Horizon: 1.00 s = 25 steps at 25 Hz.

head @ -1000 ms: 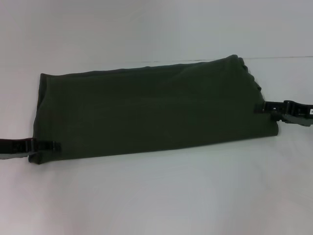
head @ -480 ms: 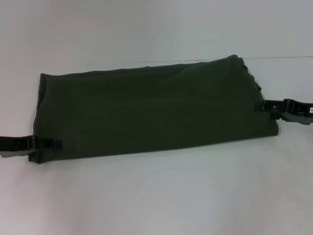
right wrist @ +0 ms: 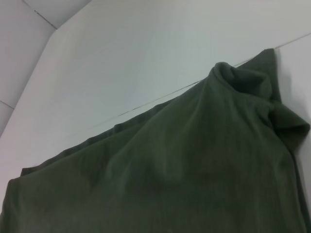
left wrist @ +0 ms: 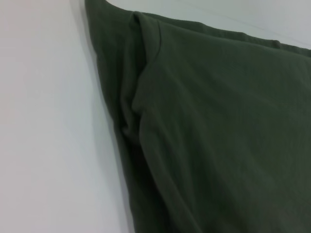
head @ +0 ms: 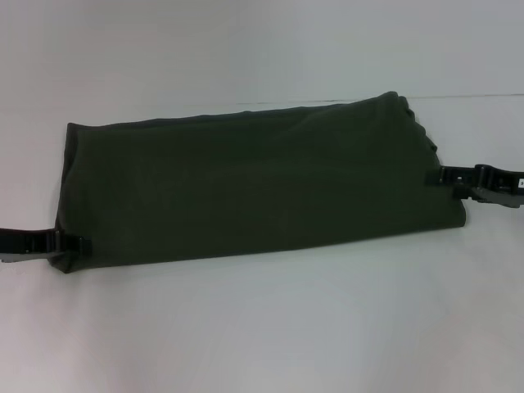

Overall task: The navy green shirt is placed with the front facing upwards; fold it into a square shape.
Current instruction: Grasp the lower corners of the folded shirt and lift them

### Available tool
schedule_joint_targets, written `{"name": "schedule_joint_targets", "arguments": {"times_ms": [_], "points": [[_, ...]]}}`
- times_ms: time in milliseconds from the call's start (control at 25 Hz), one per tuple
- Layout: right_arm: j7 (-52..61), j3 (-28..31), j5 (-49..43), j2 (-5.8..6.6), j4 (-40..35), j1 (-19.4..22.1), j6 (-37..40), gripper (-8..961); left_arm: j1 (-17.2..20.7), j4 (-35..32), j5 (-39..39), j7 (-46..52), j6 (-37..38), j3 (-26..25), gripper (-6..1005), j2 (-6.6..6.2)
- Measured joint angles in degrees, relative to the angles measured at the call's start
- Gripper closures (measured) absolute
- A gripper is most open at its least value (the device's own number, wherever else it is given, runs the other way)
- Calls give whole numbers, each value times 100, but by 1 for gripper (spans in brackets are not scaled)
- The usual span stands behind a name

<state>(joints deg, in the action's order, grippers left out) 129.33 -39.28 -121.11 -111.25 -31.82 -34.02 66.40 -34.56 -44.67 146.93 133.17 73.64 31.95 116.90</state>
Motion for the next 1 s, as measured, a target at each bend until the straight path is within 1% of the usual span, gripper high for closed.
{"name": "schedule_joint_targets", "arguments": {"times_ms": [40,360,600,680,720,840,920,1000], "points": [[1,0,0,0,0,1,0,148,0,-2,1,0,-9,14,581,3],[5,0,0,0,0,1,4,149,2,-30,2,2,-18,43,813,7],[13,0,0,0,0,-3,6,149,1,-34,2,5,-16,26,925,1],[35,-5,-1,16,0,-24,47,149,-1,-34,-5,6,-14,16,933,-1],[50,-15,-3,35,0,-41,83,150,-2,-34,-13,6,-12,12,938,-3],[238,-71,-57,151,-103,-131,291,150,-4,-33,-30,-4,16,4,950,-10],[621,-105,-249,240,-340,-212,497,150,-6,-33,-34,-11,26,-1,950,-15],[1121,-168,-611,296,-652,-330,709,150,-16,-33,-40,-19,40,-3,951,-19]]}}
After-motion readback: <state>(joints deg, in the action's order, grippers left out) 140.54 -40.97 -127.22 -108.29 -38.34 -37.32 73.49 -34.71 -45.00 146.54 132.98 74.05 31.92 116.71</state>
